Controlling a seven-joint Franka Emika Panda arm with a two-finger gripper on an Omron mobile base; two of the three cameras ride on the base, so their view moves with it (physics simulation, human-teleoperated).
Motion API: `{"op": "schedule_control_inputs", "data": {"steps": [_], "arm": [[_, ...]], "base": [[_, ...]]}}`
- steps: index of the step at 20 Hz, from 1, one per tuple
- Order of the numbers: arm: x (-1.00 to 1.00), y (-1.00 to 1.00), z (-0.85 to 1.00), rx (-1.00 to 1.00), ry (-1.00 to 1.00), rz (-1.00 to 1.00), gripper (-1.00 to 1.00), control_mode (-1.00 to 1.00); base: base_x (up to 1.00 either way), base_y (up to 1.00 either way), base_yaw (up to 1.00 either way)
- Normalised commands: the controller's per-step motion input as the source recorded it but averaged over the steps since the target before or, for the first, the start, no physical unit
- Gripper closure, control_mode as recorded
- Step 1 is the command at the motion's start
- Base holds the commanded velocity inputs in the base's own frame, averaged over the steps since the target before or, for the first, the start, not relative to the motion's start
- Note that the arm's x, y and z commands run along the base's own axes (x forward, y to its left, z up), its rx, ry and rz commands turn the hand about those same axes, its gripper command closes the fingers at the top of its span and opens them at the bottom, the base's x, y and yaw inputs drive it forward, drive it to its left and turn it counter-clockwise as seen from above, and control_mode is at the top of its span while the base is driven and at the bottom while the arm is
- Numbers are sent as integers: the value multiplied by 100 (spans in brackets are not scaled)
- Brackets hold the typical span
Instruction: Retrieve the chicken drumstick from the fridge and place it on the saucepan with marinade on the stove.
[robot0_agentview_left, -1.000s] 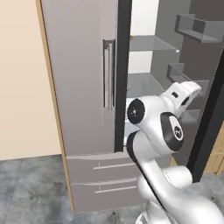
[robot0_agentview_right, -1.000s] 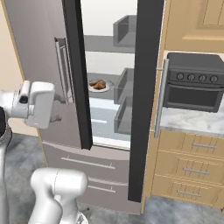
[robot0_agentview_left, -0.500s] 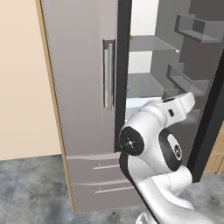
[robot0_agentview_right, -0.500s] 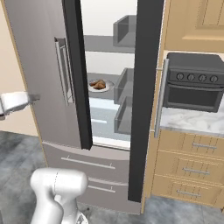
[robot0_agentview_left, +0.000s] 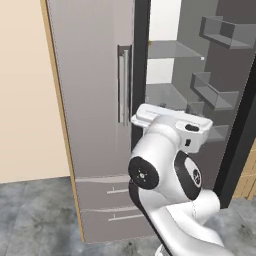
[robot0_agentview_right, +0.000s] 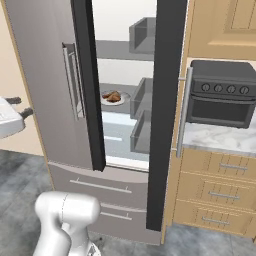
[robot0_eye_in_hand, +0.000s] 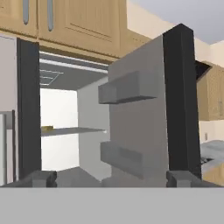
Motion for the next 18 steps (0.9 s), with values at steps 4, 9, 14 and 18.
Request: {"op": "schedule_control_inputs", "data": {"steps": [4, 9, 14, 18], "arm": [[6, 14, 0, 16, -6, 36, -100, -100], [43, 3, 0, -2, 14, 13, -100, -100], [98, -2, -11, -11, 20, 0, -100, -100], [99, 4, -22, -9, 4, 0, -100, -100]], "base": [[0, 0, 0], [0, 0, 0], [0, 0, 0], [0, 0, 0]]}}
